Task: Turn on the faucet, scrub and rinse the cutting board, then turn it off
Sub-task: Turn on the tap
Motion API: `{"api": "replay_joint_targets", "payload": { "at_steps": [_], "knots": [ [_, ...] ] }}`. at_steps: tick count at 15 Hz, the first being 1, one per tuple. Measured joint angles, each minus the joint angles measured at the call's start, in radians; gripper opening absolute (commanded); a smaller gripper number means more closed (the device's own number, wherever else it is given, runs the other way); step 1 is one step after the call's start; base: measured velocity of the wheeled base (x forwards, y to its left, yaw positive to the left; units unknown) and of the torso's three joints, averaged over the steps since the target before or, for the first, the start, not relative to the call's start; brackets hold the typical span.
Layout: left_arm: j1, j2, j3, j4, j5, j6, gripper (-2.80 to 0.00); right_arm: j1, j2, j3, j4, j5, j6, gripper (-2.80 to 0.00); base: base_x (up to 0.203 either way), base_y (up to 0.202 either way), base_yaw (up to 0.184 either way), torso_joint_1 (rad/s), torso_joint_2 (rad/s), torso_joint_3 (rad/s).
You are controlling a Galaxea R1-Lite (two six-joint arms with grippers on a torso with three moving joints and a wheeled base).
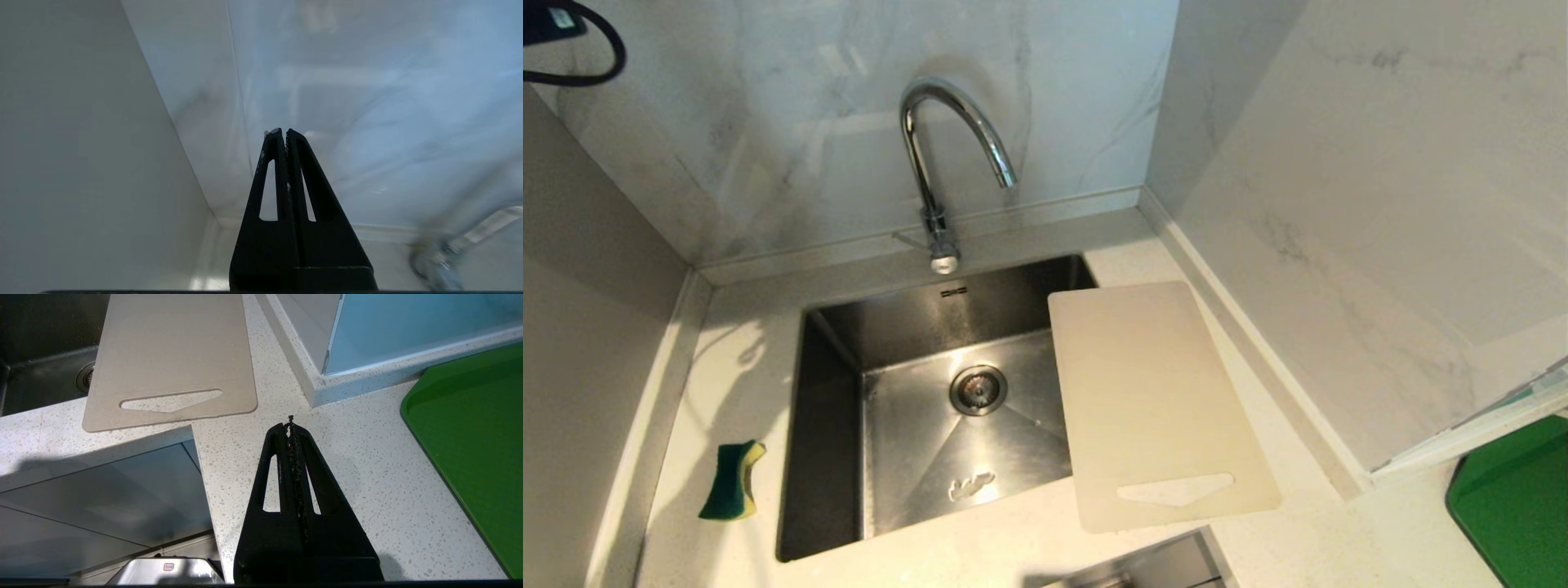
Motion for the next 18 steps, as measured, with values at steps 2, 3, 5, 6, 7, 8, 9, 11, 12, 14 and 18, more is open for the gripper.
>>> {"api": "replay_joint_targets", "payload": {
  "at_steps": [2, 3, 5, 6, 7, 8, 9, 11, 12, 14, 18],
  "knots": [
    [-0.05, 0.117, -0.044, -0.001, 0.104, -0.091, -2.8, 0.0, 0.0, 0.0, 0.0, 0.0, 0.0, -2.8, 0.0, 0.0, 0.0, 0.0, 0.0, 0.0],
    [-0.071, 0.164, -0.053, -0.001, 0.134, -0.145, -2.8, 0.0, 0.0, 0.0, 0.0, 0.0, 0.0, -2.8, 0.0, 0.0, 0.0, 0.0, 0.0, 0.0],
    [-0.112, 0.247, -0.063, -0.001, 0.156, -0.28, -2.8, 0.0, 0.0, 0.0, 0.0, 0.0, 0.0, -2.8, 0.0, 0.0, 0.0, 0.0, 0.0, 0.0],
    [-0.132, 0.28, -0.066, -0.002, 0.157, -0.348, -2.8, 0.0, 0.0, 0.0, 0.0, 0.0, 0.0, -2.8, 0.0, 0.0, 0.0, 0.0, 0.0, 0.0],
    [-0.156, 0.315, -0.068, -0.001, 0.156, -0.426, -2.8, 0.0, 0.0, 0.0, 0.0, 0.0, 0.0, -2.8, 0.0, 0.0, 0.0, 0.0, 0.0, 0.0],
    [-0.174, 0.339, -0.068, -0.002, 0.156, -0.483, -2.8, 0.0, 0.0, 0.0, 0.0, 0.0, 0.0, -2.8, 0.0, 0.0, 0.0, 0.0, 0.0, 0.0],
    [-0.192, 0.361, -0.069, 0.0, 0.155, -0.544, -2.8, 0.0, 0.0, 0.0, 0.0, 0.0, 0.0, -2.8, 0.0, 0.0, 0.0, 0.0, 0.0, 0.0],
    [-0.22, 0.387, -0.071, 0.034, 0.153, -0.639, -2.8, 0.0, 0.0, 0.0, 0.0, 0.0, 0.0, -2.8, 0.0, 0.0, 0.0, 0.0, 0.0, 0.0],
    [-0.235, 0.395, -0.073, 0.065, 0.148, -0.69, -2.8, 0.0, 0.0, 0.0, 0.0, 0.0, 0.0, -2.8, 0.0, 0.0, 0.0, 0.0, 0.0, 0.0],
    [-0.252, 0.403, -0.078, 0.123, 0.126, -0.799, -2.8, 0.0, 0.0, 0.0, 0.0, 0.0, 0.0, -2.8, 0.0, 0.0, 0.0, 0.0, 0.0, 0.0],
    [-0.261, 0.404, -0.08, 0.241, 0.006, -1.025, -2.8, 0.0, 0.0, 0.0, 0.0, 0.0, 0.0, -2.8, 0.0, 0.0, 0.0, 0.0, 0.0, 0.0]
  ]
}}
